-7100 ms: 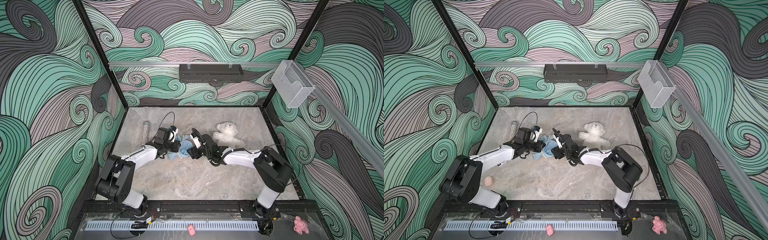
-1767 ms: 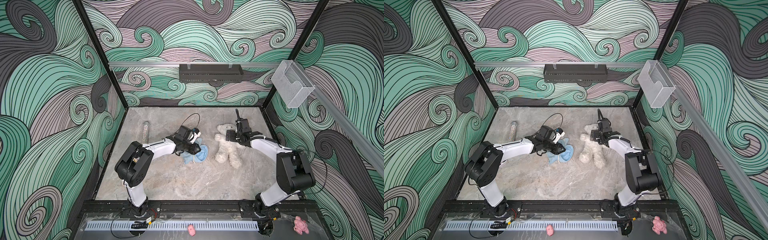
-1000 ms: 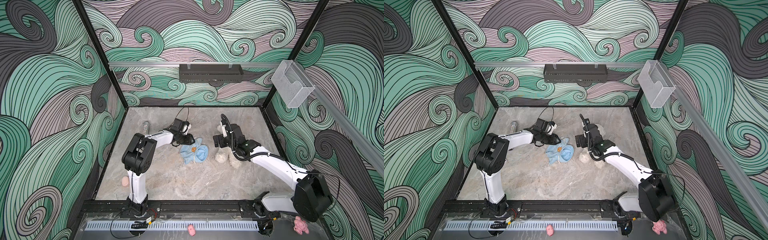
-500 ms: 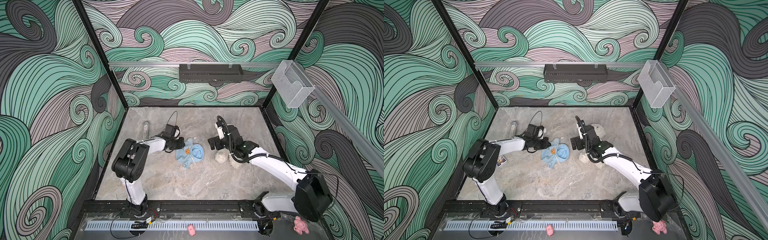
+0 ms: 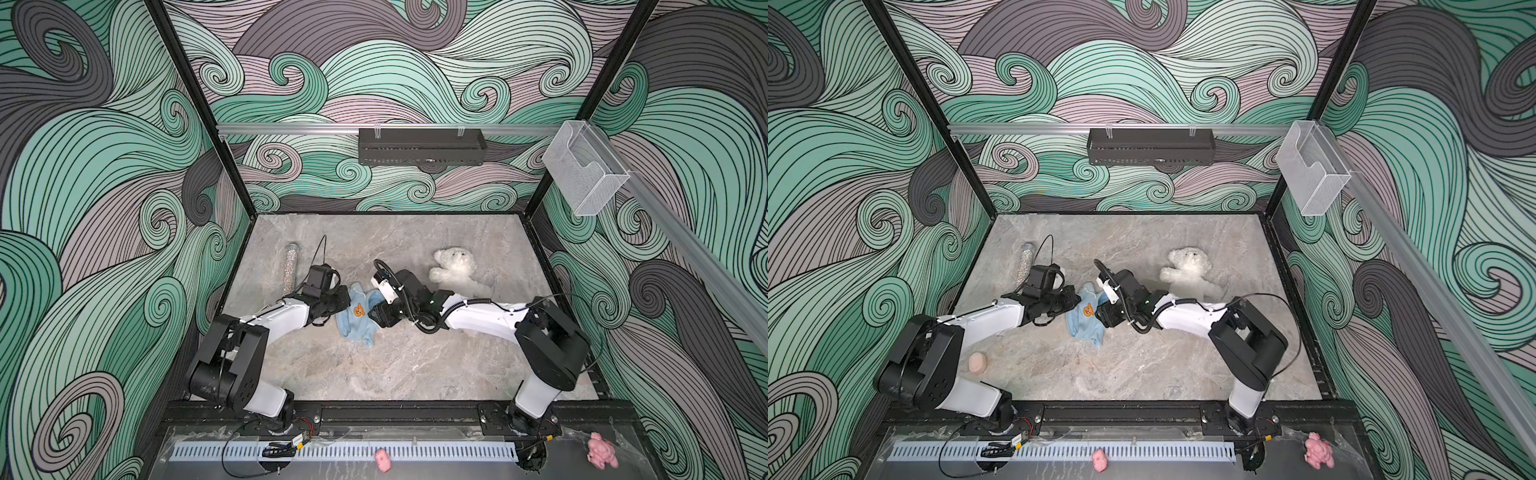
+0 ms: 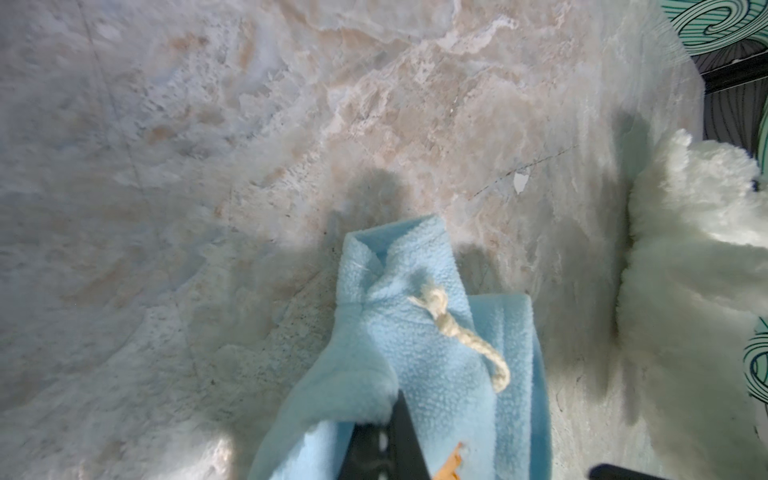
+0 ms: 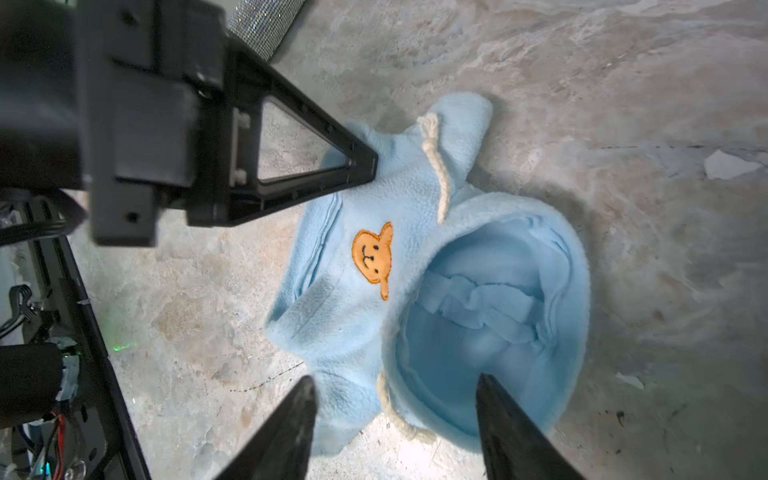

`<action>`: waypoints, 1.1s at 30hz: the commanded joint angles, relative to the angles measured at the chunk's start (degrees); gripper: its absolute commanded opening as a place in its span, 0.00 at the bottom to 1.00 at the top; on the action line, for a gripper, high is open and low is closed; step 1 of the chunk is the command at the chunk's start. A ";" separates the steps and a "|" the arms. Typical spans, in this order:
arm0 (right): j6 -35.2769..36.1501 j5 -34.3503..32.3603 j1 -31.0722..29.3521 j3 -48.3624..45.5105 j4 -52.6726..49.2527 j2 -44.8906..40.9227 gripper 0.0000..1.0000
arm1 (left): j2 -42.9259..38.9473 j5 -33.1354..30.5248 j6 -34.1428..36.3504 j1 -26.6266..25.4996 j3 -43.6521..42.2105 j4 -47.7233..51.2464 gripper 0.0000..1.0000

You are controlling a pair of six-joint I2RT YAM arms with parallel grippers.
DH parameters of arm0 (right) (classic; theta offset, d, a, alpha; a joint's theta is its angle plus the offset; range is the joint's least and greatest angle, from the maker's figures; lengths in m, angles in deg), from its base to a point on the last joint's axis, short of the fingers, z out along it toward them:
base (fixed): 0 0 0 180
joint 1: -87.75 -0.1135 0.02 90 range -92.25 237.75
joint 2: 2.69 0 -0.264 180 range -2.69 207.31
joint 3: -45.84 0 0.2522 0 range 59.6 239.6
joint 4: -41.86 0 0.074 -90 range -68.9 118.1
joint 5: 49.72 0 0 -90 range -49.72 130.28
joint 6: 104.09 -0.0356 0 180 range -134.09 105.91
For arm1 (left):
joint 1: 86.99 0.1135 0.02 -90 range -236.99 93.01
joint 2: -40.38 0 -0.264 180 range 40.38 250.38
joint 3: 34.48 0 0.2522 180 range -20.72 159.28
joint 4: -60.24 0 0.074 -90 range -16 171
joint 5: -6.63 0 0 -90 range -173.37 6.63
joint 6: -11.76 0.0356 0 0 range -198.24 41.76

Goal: Dress the teddy bear

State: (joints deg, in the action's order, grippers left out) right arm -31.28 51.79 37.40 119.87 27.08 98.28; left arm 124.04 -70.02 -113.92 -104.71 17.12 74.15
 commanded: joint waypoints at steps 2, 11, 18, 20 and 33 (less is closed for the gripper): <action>-4.33 3.25 -0.09 3.22 1.27 3.51 0.52 | -1.83 1.05 -0.94 -0.08 0.47 0.13 0.04; -3.68 -2.45 1.55 6.91 -2.51 7.88 0.00 | -5.61 0.14 -0.71 0.01 -1.99 2.31 0.05; 0.34 2.77 6.07 17.61 -2.70 14.54 0.00 | -10.43 1.57 -1.15 -0.69 -8.79 3.09 0.06; 2.22 4.70 6.31 24.12 -4.92 18.18 0.03 | -11.51 3.09 -2.98 -1.70 -11.47 0.30 0.08; 10.55 7.53 11.17 17.41 -12.54 5.82 0.51 | -30.46 -3.89 3.80 -9.97 -13.09 12.19 0.59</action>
State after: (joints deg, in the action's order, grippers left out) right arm -23.53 58.54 48.70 142.17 15.96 110.52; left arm 98.66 -67.01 -114.67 -114.55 2.57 78.91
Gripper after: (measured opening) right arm 0.492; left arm 0.573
